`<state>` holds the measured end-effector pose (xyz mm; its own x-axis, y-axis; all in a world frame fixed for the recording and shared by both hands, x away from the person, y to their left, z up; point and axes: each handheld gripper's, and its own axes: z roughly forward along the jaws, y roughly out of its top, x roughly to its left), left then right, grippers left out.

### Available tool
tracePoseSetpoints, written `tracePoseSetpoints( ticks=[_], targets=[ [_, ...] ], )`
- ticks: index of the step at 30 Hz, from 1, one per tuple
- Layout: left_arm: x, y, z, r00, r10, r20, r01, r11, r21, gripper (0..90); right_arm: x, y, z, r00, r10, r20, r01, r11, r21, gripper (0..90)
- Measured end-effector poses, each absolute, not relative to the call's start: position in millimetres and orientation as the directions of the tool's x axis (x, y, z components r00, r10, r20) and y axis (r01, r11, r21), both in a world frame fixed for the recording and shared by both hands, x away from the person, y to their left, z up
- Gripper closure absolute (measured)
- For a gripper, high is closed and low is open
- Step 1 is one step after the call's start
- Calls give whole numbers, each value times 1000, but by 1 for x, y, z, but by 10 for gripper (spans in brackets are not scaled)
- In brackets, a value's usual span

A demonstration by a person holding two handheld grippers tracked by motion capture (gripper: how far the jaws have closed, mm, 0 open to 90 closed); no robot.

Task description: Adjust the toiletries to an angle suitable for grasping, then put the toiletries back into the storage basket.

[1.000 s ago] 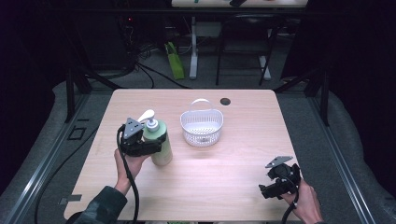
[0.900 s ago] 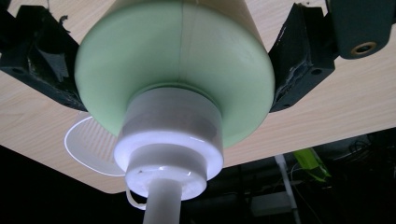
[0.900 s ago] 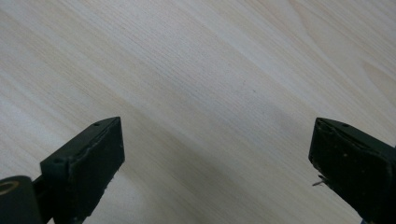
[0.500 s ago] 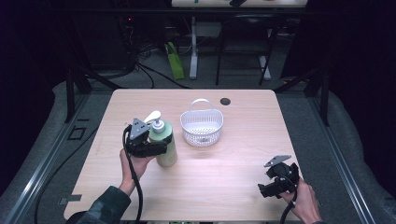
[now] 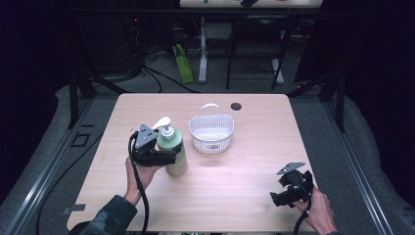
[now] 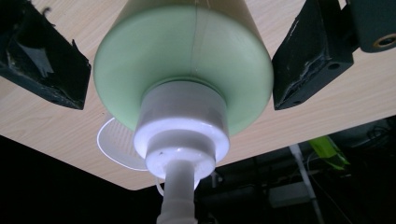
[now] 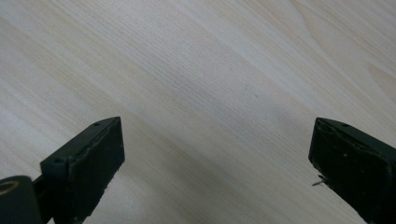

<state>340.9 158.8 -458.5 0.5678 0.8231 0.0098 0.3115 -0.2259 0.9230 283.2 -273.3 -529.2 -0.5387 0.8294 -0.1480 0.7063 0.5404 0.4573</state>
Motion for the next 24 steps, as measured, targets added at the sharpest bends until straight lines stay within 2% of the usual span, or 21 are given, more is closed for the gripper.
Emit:
tracePoseSetpoints(
  ticks=[7,24],
  targets=[
    [340,159,-452,579,816,4,305,-221,926,1,278,-278,-527,-528,836,-148,709,530,465,31],
    [337,162,-437,597,802,-20,290,-193,938,0,278,-275,-526,-534,832,-151,702,535,470,33]
  ],
)
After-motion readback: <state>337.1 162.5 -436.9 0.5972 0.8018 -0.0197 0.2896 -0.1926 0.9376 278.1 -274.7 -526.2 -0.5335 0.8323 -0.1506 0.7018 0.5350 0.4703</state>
